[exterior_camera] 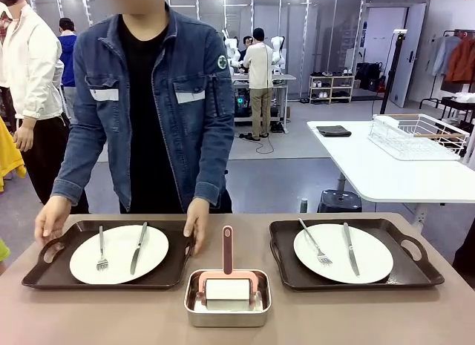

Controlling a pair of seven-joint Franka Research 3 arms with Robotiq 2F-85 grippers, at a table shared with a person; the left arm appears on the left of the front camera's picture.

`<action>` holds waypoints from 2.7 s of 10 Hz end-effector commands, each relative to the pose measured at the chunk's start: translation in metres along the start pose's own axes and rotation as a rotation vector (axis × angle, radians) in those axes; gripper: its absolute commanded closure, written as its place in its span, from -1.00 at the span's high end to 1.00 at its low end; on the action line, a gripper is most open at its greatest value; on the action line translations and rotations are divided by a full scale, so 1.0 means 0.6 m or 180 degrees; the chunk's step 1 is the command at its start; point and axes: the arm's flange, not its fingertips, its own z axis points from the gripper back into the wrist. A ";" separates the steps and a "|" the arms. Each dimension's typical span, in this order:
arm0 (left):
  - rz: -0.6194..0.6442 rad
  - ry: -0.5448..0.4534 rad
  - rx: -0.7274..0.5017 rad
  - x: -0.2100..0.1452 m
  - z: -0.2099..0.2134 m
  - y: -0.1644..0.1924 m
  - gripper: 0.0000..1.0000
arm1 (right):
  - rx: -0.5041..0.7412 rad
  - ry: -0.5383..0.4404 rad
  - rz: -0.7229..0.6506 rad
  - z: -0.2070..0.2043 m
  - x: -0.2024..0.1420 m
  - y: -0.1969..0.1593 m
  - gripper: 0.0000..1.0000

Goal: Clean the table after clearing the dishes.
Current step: When the left (or right) Handle tray is removed, use the left hand (or right hand) to clean the left (or right) side of the table with the Lint Roller.

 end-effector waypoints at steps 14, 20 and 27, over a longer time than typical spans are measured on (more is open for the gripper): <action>-0.1604 0.0934 0.0309 0.100 -0.256 -0.234 1.00 | 0.0031 -0.0004 0.0049 0.001 0.003 0.004 1.00; -0.3260 0.2580 0.0834 0.094 -0.619 -0.467 1.00 | 0.0031 -0.0004 0.0049 0.001 0.003 0.004 1.00; -0.4332 0.4181 0.0573 0.012 -0.909 -0.572 1.00 | 0.0031 -0.0004 0.0049 0.001 0.003 0.004 1.00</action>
